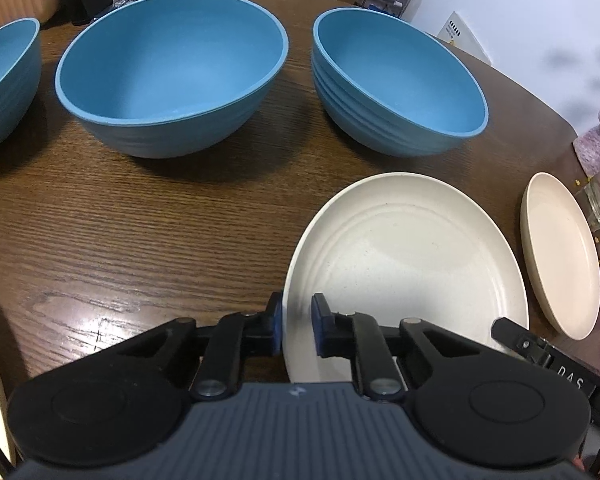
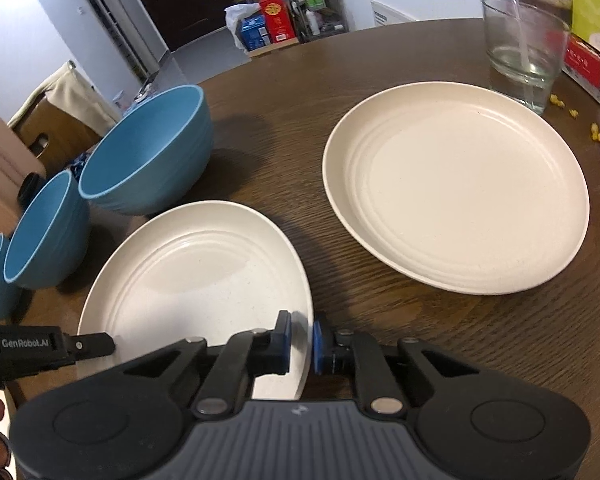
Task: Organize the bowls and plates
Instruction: 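Drag the gripped cream plates toward the body while both tools hold their rims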
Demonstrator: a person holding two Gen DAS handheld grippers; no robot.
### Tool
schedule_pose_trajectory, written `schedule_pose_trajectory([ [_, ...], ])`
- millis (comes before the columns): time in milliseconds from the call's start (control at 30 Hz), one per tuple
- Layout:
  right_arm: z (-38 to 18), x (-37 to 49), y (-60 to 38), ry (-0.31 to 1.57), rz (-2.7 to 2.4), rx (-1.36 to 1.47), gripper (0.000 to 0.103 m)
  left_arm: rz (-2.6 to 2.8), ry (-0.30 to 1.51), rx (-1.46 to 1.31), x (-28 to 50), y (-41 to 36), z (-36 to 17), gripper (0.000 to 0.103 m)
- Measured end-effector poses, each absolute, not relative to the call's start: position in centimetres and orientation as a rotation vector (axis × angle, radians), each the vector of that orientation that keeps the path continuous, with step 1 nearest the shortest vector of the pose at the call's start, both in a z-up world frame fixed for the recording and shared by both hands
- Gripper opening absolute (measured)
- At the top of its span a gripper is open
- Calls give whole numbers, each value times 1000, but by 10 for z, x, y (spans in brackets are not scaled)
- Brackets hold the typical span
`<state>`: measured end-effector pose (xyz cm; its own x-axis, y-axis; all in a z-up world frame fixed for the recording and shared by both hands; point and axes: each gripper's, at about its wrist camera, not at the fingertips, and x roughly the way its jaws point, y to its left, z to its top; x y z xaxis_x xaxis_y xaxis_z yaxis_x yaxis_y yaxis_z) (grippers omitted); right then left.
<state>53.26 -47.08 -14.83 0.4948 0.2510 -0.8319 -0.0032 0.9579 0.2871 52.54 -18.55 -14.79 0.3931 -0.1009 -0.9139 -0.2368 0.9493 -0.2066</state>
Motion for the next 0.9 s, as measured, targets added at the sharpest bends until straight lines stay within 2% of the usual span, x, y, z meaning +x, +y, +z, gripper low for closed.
schedule_pose_trajectory([
  [900, -128, 505, -454, 948, 256, 157, 8, 121, 1076, -266, 470, -176, -124, 16],
])
